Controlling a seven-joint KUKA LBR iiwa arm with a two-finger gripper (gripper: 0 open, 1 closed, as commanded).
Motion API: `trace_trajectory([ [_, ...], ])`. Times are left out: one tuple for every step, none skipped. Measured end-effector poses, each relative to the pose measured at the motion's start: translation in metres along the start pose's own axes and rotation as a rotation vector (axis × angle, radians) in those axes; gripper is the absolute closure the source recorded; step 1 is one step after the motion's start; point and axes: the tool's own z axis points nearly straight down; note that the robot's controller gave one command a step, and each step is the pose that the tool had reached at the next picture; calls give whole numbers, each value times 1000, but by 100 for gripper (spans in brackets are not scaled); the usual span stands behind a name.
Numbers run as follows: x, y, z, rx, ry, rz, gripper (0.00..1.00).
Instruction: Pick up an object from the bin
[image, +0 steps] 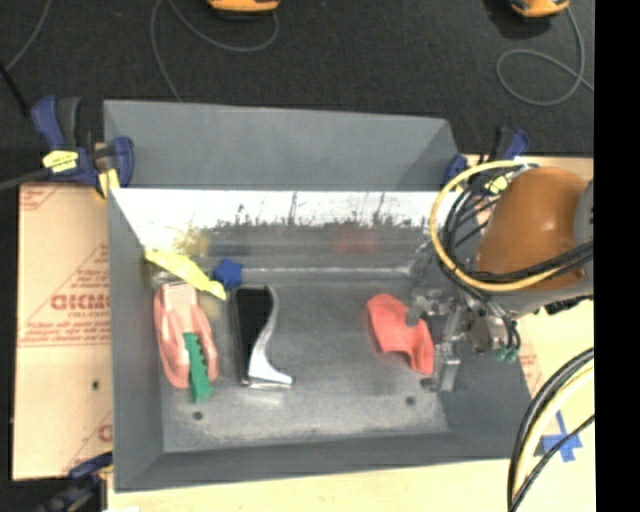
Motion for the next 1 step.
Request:
trace_trajectory([
  [-1,0,-5,1,-7,-3,0],
])
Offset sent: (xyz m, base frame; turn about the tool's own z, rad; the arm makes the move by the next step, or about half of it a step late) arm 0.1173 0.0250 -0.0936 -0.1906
